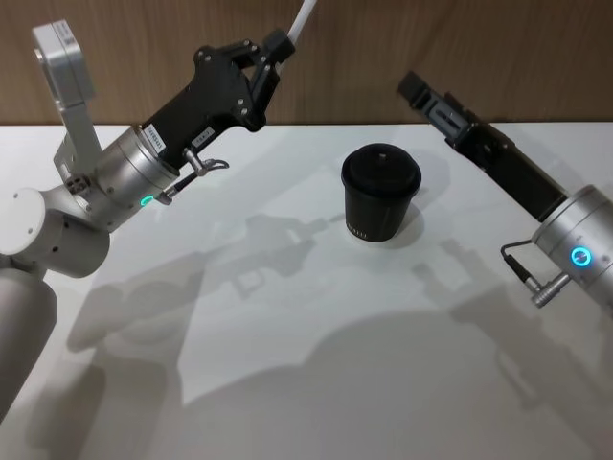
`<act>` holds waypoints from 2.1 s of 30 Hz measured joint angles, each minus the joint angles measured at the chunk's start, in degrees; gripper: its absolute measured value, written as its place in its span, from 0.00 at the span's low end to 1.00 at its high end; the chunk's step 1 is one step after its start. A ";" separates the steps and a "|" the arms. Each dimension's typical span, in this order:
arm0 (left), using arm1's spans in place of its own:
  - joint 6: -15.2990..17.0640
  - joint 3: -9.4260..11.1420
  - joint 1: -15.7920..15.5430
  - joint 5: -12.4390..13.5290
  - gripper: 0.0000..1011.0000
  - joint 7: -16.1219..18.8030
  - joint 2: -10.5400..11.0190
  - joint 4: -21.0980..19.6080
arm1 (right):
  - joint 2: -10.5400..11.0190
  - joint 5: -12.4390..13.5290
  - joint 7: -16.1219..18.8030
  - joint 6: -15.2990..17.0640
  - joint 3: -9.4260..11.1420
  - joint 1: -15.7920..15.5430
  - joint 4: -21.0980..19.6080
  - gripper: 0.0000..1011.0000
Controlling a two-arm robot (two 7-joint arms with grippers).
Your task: Pick up the straw with one hand, pass it to the other hand, and insert it into the cup.
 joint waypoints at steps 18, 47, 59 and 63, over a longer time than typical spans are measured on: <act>0.00 0.00 0.00 0.01 0.00 0.01 0.00 0.00 | -0.53 8.00 0.69 5.17 1.16 1.56 -3.06 0.99; 0.00 0.00 0.00 0.01 0.00 0.01 0.00 -0.01 | 1.62 1.24 2.41 0.24 -5.61 6.49 -1.23 0.99; 0.00 0.00 0.01 0.01 0.00 0.01 0.00 0.00 | 1.40 -1.76 1.59 -2.10 -8.41 9.50 0.99 0.99; 0.00 0.00 0.00 0.01 0.00 0.01 0.00 0.00 | 1.24 -2.39 1.07 -2.47 -9.04 10.35 1.83 0.99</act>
